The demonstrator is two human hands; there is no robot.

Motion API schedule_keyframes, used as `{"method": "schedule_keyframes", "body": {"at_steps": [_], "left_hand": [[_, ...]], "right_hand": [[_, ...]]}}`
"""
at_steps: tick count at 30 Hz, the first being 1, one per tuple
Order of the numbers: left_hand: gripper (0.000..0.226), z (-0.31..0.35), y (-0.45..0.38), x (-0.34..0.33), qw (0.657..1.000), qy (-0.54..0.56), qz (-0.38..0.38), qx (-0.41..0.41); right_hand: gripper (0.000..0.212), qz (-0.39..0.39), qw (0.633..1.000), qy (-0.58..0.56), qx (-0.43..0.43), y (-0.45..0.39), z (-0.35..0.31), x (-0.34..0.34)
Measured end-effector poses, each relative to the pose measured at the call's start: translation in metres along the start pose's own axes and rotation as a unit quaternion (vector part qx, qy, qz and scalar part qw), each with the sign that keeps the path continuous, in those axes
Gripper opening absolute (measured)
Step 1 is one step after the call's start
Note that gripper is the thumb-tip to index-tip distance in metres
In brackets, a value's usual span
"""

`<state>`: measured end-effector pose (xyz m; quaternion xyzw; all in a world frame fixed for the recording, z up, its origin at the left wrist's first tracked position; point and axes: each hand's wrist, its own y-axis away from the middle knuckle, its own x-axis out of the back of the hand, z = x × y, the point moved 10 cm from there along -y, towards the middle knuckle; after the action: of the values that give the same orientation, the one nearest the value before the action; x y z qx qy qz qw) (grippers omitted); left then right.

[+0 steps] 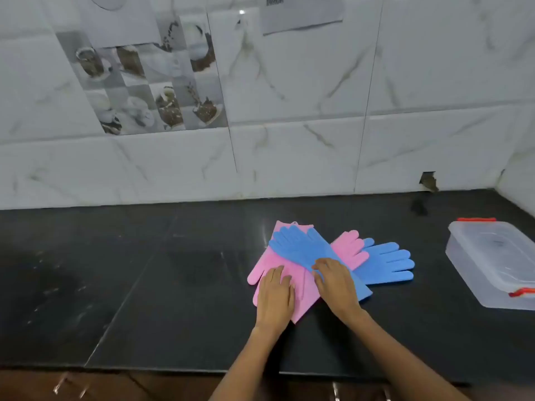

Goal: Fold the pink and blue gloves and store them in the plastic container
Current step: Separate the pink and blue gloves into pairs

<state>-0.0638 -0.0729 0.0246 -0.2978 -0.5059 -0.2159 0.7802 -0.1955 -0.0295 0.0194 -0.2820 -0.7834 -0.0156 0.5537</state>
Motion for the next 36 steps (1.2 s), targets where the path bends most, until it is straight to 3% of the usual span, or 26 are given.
{"method": "schedule_keyframes", "body": {"at_steps": [5,12,18,23,25,27,29,33,36], "left_hand": [[0.039,-0.034,-0.041,-0.018,0.997,0.043,-0.053,0.021],[0.028,-0.045,-0.081,-0.028,0.996,0.085,-0.036,-0.015],[0.040,-0.035,-0.098,-0.045,0.994,0.070,-0.067,-0.049],[0.043,-0.025,-0.103,-0.048,0.995,0.067,-0.054,-0.058],[0.041,-0.035,-0.101,-0.051,0.996,0.053,-0.057,-0.030],[0.038,-0.048,-0.098,-0.049,0.998,0.048,-0.049,0.005],[0.034,-0.060,-0.096,-0.043,0.998,0.045,-0.032,0.043],[0.035,-0.094,-0.088,-0.031,0.989,0.036,-0.012,0.140],[0.035,-0.114,-0.080,-0.026,0.979,0.072,-0.008,0.192]], "right_hand": [[0.030,-0.025,1.000,0.012,-0.002,-0.034,-0.001,-0.016],[0.030,-0.050,0.998,0.025,-0.023,-0.053,0.008,-0.029],[0.011,0.067,0.986,-0.077,-0.135,-0.061,0.038,0.016],[0.010,0.184,0.962,-0.053,-0.196,-0.055,0.077,0.095],[0.012,0.146,0.965,0.005,-0.218,-0.052,0.090,0.111],[0.019,0.042,0.970,0.073,-0.230,-0.050,0.098,0.104],[0.031,-0.011,0.975,0.068,-0.211,-0.049,0.092,0.093],[0.036,-0.078,0.993,-0.008,-0.085,-0.062,0.037,0.052],[0.031,-0.161,0.987,0.003,0.021,-0.075,-0.003,0.004]]}}
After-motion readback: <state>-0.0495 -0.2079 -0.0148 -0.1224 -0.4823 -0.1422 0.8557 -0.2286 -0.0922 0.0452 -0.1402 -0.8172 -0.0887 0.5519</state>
